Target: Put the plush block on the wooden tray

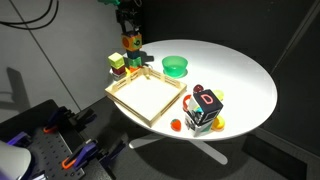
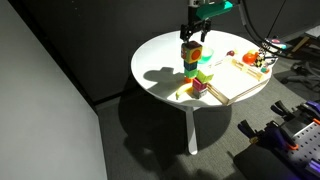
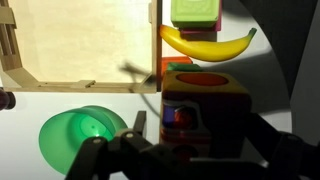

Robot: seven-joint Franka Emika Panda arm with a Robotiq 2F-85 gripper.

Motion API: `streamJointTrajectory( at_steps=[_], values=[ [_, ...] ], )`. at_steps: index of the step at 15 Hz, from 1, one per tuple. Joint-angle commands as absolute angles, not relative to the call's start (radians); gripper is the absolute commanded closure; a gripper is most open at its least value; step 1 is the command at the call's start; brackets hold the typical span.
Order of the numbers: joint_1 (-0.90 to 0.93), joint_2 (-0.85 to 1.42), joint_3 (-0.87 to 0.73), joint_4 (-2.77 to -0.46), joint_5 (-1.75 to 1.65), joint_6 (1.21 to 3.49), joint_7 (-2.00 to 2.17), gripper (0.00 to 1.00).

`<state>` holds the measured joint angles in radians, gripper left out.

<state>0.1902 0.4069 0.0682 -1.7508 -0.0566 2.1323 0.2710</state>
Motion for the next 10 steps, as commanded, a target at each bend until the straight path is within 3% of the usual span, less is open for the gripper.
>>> streamJointTrajectory(
  at_steps=[1, 10],
  values=[
    [0.206, 0.43, 0.057, -1.716, -0.085, 2.107, 0.301, 0.0],
    [0.187, 0.439, 0.062, -1.72, -0.056, 2.114, 0.264, 0.0]
  ],
)
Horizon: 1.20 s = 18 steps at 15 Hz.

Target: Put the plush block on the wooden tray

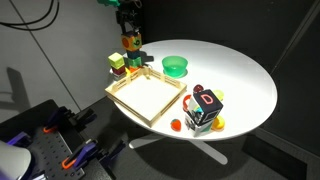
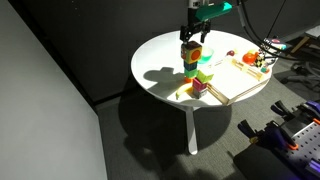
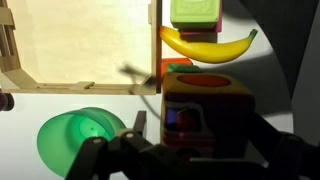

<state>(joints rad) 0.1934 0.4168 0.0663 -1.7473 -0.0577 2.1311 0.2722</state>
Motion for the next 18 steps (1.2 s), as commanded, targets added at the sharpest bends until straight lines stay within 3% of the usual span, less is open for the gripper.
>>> streamJointTrajectory(
  at_steps=[1, 15, 16, 17, 18],
  values=[
    [0.182, 0.44, 0.064, -1.721, -0.05, 2.118, 0.255, 0.0],
    [0.113, 0.461, 0.097, -1.73, 0.1, 2.178, 0.055, 0.0],
    [0.109, 0.464, 0.099, -1.729, 0.11, 2.182, 0.044, 0.07],
    [0.107, 0.466, 0.1, -1.727, 0.118, 2.182, 0.036, 0.26],
    [0.105, 0.463, 0.1, -1.727, 0.123, 2.18, 0.028, 0.34]
  ],
)
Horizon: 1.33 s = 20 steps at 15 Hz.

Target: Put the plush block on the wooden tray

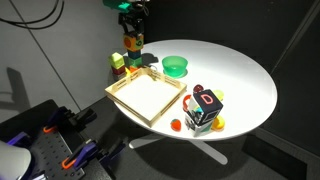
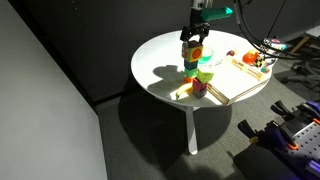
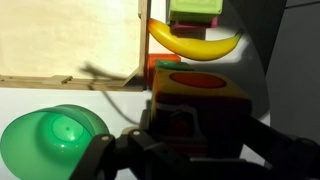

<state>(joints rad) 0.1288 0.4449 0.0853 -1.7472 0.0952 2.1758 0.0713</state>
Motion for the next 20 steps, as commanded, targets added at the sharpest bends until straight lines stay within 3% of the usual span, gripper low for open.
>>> streamJointTrajectory(
  at_steps=[1, 2, 4, 9, 12, 20],
  values=[
    [0.107, 0.456, 0.097, -1.728, 0.118, 2.175, 0.031, 0.41],
    [0.111, 0.446, 0.093, -1.728, 0.108, 2.168, 0.036, 0.49],
    [0.118, 0.427, 0.087, -1.73, 0.091, 2.158, 0.048, 0.52],
    [0.126, 0.377, 0.076, -1.733, 0.056, 2.14, 0.07, 0.81],
    [0.126, 0.342, 0.077, -1.737, 0.042, 2.117, 0.067, 0.9],
    [0.111, 0.251, 0.037, -1.803, -0.05, 2.012, 0.11, 0.96]
  ],
)
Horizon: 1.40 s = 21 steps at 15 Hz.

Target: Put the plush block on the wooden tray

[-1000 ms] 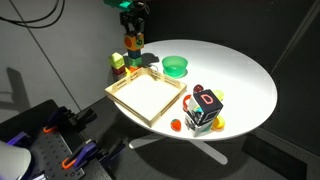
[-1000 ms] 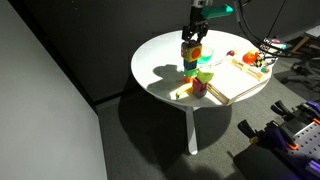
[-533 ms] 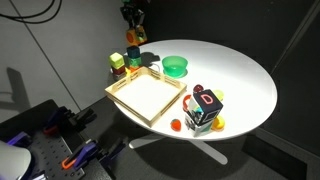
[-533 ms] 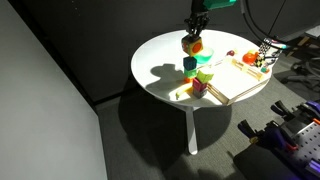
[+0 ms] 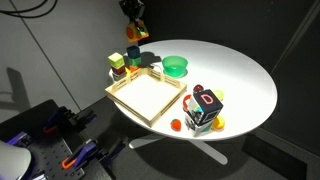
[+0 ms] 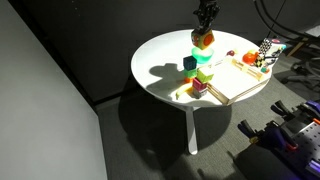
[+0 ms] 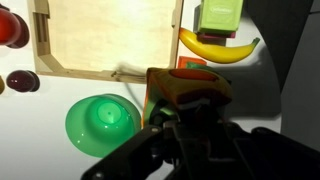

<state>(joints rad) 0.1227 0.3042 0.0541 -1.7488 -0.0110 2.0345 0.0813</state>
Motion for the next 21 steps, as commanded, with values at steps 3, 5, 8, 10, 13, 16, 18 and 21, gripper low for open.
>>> streamJointTrajectory(
  at_steps=[3, 5, 8, 10, 13, 16, 18, 21],
  values=[
    [0.087, 0.231, 0.019, -1.847, -0.059, 2.009, 0.091, 0.94],
    [0.065, 0.217, 0.012, -1.885, -0.06, 2.028, 0.048, 0.93],
    [0.029, 0.21, 0.013, -1.935, -0.036, 2.073, -0.045, 0.94],
    [0.011, 0.223, 0.015, -1.953, -0.024, 2.108, -0.103, 0.93],
    [0.004, 0.234, 0.02, -1.963, -0.014, 2.11, -0.139, 0.52],
    [0.012, 0.223, 0.027, -1.967, -0.021, 2.099, -0.147, 0.31],
    [0.015, 0.213, 0.038, -1.968, -0.015, 2.092, -0.154, 0.15],
    [0.023, 0.196, 0.05, -1.969, -0.013, 2.086, -0.153, 0.0]
  ],
)
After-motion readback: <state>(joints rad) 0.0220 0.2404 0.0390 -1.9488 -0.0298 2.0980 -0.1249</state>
